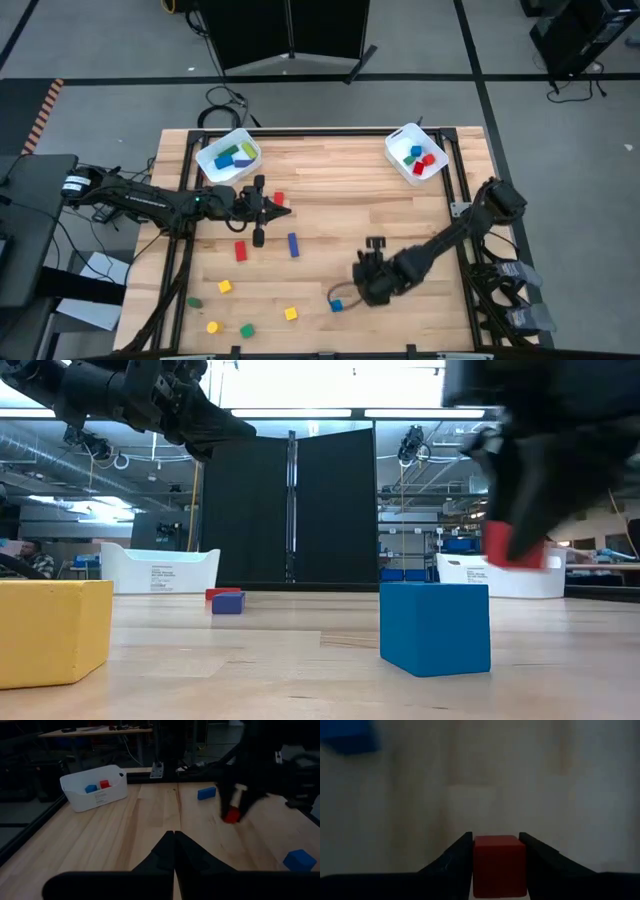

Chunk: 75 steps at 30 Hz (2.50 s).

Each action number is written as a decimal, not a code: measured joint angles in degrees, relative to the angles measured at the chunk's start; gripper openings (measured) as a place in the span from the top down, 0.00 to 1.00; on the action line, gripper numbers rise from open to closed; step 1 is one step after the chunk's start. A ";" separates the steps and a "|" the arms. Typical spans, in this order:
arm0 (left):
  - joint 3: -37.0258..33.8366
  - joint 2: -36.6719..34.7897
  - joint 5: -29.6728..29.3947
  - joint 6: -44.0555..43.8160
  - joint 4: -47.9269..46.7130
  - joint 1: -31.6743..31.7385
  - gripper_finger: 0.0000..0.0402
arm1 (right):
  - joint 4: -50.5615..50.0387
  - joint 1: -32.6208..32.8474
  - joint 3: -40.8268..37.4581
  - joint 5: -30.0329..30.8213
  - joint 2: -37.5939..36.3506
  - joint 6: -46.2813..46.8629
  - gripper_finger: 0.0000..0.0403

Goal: Sort blocks by size
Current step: Put the small red block into the right white bin, then put the large red block into the left white bin

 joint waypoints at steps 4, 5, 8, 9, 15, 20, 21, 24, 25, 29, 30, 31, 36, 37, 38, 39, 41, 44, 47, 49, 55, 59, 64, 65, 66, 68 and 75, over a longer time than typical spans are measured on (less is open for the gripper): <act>0.00 0.00 -0.62 -0.17 -1.50 0.00 0.98 | -5.91 -5.88 0.02 4.24 -4.87 -6.90 0.65; 0.00 0.00 -0.73 -0.24 -1.89 0.00 0.98 | -8.01 -7.71 0.02 5.49 -5.97 -8.42 0.65; 0.00 0.00 -0.75 -0.69 -2.62 0.00 0.98 | -14.07 -13.92 0.02 8.69 -9.65 -11.88 0.65; 0.00 0.00 -0.77 -1.27 -2.78 0.00 0.98 | -15.54 -16.35 0.02 9.61 -11.07 -12.66 0.65; 0.00 0.00 -1.25 -3.72 -4.96 0.00 0.98 | -17.10 -33.41 -4.55 13.72 -19.77 -13.47 0.65; 0.00 -0.02 -3.17 -7.63 -7.03 0.00 0.98 | -14.85 -49.67 -12.31 14.61 -25.98 -10.04 0.65; 0.00 -0.02 -3.32 -8.26 -7.14 0.00 0.98 | -13.86 -52.41 -13.85 14.62 -26.97 -9.57 0.65; 0.00 -0.02 -3.99 -10.55 -7.23 0.02 0.98 | -8.85 -58.85 -17.84 14.16 -28.86 -9.70 0.65; 0.00 -0.01 -4.70 -11.02 -7.49 0.00 0.98 | -6.79 -60.20 -18.96 14.09 -29.36 -9.83 0.64; 0.00 -0.02 -8.09 -13.73 -9.49 0.02 0.95 | 3.02 -62.59 -22.17 12.45 -30.53 -13.78 0.42; 0.00 -0.01 -8.41 -14.52 -10.06 0.02 0.94 | 4.50 -62.70 -22.45 12.21 -30.53 -14.96 0.36; 0.00 0.00 -8.51 -15.31 -10.76 0.02 0.91 | 6.04 -62.77 -22.51 12.04 -30.53 -15.95 0.30; 4.34 0.12 -8.04 -18.74 -22.91 -0.85 0.73 | 14.32 -61.79 -22.51 10.87 -30.88 -20.15 0.11; 6.26 0.34 -7.23 -19.42 -27.49 -1.31 0.69 | 16.57 -60.97 -22.51 9.61 -31.20 -20.87 0.09; 8.41 0.74 -6.01 -19.83 -32.54 -1.92 0.65 | 18.86 -60.00 -22.51 7.71 -31.45 -21.51 0.09; 10.96 1.37 -5.11 -20.57 -38.21 -2.71 0.61 | 20.90 -58.74 -22.51 6.14 -31.63 -21.88 0.08; 16.02 3.10 -4.79 -22.56 -49.15 -4.58 0.53 | 25.47 -56.03 -22.51 3.47 -31.71 -22.00 0.09; 22.82 6.63 -5.99 -29.33 -65.19 -7.17 0.45 | 31.41 -51.49 -22.51 1.85 -31.51 -21.96 0.12; 26.75 9.66 -6.30 -44.29 -76.57 -7.62 0.41 | 35.84 -46.70 -22.49 1.82 -30.77 -21.42 0.15; 27.03 10.79 -5.31 -53.21 -79.68 -8.02 0.40 | 38.80 -43.83 -22.49 1.99 -30.39 -20.51 0.17; 25.20 12.95 -3.70 -72.34 -83.55 -11.14 0.40 | 46.63 -36.82 -22.47 4.29 -28.56 -19.35 0.22; 23.97 13.36 -3.66 -81.26 -84.98 -13.80 0.40 | 48.77 -33.33 -22.49 5.69 -27.17 -19.36 0.24; 20.82 13.35 -1.86 -93.43 -84.27 -17.89 0.40 | 49.59 -30.60 -22.47 6.88 -26.29 -20.26 0.24; 20.26 13.46 -1.50 -95.74 -83.75 -18.93 0.40 | 49.52 -30.38 -22.47 6.88 -26.22 -20.37 0.24; 19.71 13.63 -1.52 -97.77 -82.61 -19.87 0.40 | 49.87 -30.17 -22.47 6.88 -26.19 -20.43 0.24; 18.72 13.75 -1.76 -101.07 -80.04 -21.36 0.40 | 51.77 -29.96 -22.45 6.88 -25.94 -20.68 0.24; 16.70 19.02 -1.90 -108.53 -75.19 -24.97 0.40 | 52.51 -29.18 -22.47 6.88 -25.88 -22.51 0.26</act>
